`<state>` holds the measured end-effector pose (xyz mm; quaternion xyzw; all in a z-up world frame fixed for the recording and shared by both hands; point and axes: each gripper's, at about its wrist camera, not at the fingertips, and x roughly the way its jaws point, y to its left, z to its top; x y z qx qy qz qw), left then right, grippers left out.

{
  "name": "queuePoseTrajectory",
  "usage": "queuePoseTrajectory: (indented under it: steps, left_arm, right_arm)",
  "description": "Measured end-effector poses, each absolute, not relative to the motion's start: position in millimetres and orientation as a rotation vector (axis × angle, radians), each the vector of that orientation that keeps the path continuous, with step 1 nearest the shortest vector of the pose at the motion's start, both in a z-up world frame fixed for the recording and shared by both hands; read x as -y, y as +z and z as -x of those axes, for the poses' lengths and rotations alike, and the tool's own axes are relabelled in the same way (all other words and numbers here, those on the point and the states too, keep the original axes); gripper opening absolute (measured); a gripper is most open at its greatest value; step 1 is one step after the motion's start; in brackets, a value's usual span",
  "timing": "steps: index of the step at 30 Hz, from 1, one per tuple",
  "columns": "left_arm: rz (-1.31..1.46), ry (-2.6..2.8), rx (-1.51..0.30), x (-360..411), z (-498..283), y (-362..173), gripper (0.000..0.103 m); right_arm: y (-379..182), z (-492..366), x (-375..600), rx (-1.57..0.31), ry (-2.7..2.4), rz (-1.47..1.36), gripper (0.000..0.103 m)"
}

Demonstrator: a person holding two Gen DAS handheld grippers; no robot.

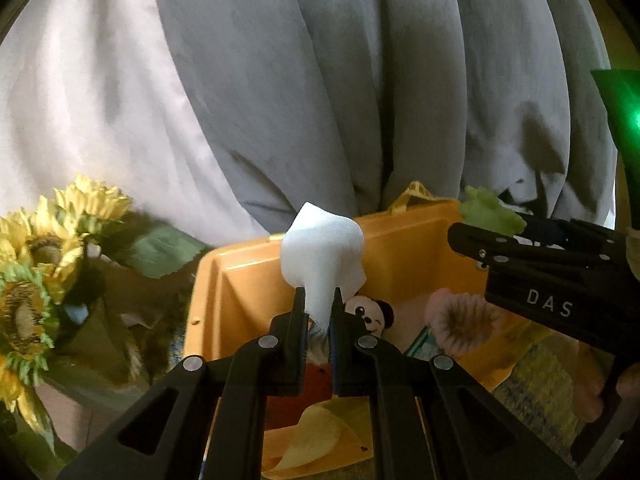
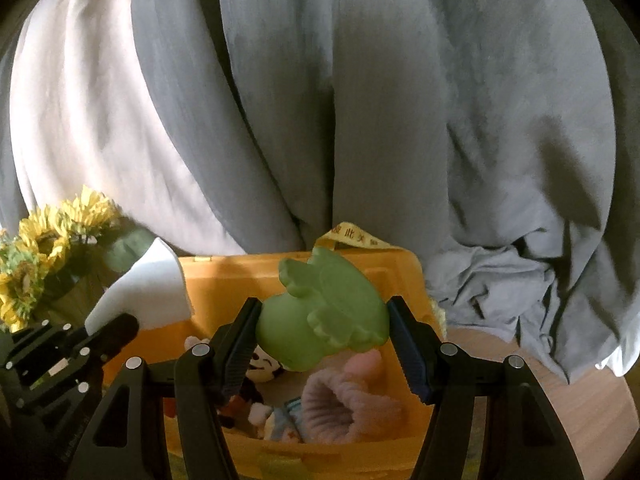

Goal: Organize soft objects
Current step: 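Lift the white tissue and green frog sponge over the orange crate with both grippers, then open both grippers to drop the tissue and frog sponge into the crate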

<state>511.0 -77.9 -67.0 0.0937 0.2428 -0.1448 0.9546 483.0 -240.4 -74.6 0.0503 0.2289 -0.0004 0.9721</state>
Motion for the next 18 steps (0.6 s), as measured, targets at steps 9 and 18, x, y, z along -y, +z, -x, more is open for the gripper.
queuePoseTrajectory:
  steps: [9,18]
  left_arm:
    - [-0.158,-0.303,-0.524,78.7,-521.1,-74.2,0.031]
    - [-0.130,-0.241,-0.489,66.2,-501.9,-57.5,0.041]
  right_arm:
    - [-85.2,-497.1,243.4,-0.506,0.007,-0.113,0.073]
    - [-83.7,-482.5,243.9,-0.507,-0.016,-0.089,0.073]
